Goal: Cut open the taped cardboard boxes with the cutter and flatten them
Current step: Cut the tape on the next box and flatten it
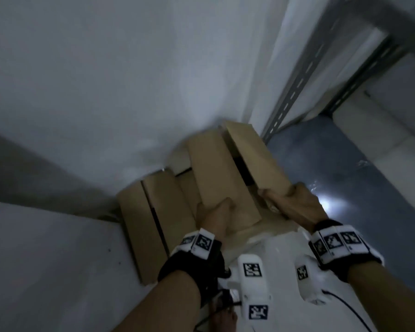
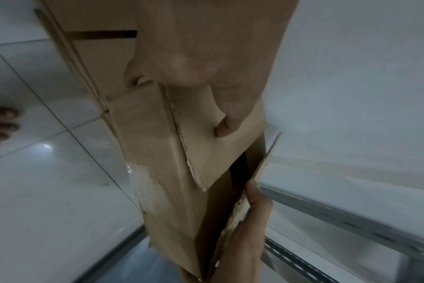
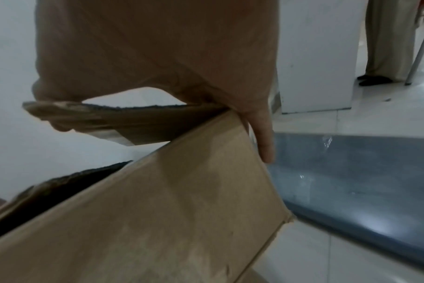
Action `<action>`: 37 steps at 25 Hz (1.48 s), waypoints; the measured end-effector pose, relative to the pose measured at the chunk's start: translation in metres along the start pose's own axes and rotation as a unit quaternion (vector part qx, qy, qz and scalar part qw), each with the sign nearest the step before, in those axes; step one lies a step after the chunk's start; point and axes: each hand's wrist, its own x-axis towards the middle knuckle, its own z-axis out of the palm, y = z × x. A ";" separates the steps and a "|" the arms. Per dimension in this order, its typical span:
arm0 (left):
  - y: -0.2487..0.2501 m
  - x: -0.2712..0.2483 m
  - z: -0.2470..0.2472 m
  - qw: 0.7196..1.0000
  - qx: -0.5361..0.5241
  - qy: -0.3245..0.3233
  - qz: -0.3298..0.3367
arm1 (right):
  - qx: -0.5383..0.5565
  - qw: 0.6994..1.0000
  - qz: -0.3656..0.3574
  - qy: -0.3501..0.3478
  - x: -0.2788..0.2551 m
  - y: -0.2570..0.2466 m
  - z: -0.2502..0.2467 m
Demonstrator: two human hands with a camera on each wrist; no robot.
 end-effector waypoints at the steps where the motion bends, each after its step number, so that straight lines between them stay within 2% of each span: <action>1: 0.011 -0.030 -0.006 1.000 -0.008 -0.014 0.007 | -0.001 1.000 -0.007 0.019 -0.029 -0.012 -0.020; 4: 0.043 -0.127 -0.038 0.996 -0.026 -0.074 0.031 | 0.010 0.994 -0.058 0.092 -0.127 -0.051 -0.072; 6: 0.062 -0.194 -0.070 0.989 -0.029 -0.137 0.048 | 0.000 0.991 -0.075 0.109 -0.200 -0.084 -0.101; 9: 0.082 -0.291 -0.139 0.979 0.005 -0.179 0.099 | -0.032 0.986 -0.123 0.112 -0.318 -0.126 -0.128; 13: 0.085 -0.397 -0.250 0.968 0.011 -0.160 0.194 | -0.105 0.963 -0.188 0.159 -0.453 -0.164 -0.117; 18: 0.054 -0.489 -0.406 0.942 0.010 -0.097 0.322 | -0.013 0.950 -0.288 0.121 -0.581 -0.202 -0.052; 22: 0.006 -0.499 -0.518 0.934 0.009 -0.031 0.356 | 0.038 0.941 -0.332 0.051 -0.632 -0.218 0.037; 24: -0.018 -0.492 -0.568 0.937 -0.007 0.004 0.348 | 0.060 0.934 -0.352 0.005 -0.644 -0.225 0.087; 28: -0.070 -0.472 -0.634 0.947 -0.043 0.050 0.314 | 0.053 0.928 -0.362 -0.073 -0.651 -0.222 0.172; 34: -0.141 -0.429 -0.678 0.960 -0.058 0.066 0.267 | 0.000 0.932 -0.334 -0.144 -0.641 -0.193 0.250; 37: -0.151 -0.416 -0.674 0.956 -0.014 0.118 0.267 | 0.004 0.935 -0.319 -0.153 -0.634 -0.176 0.264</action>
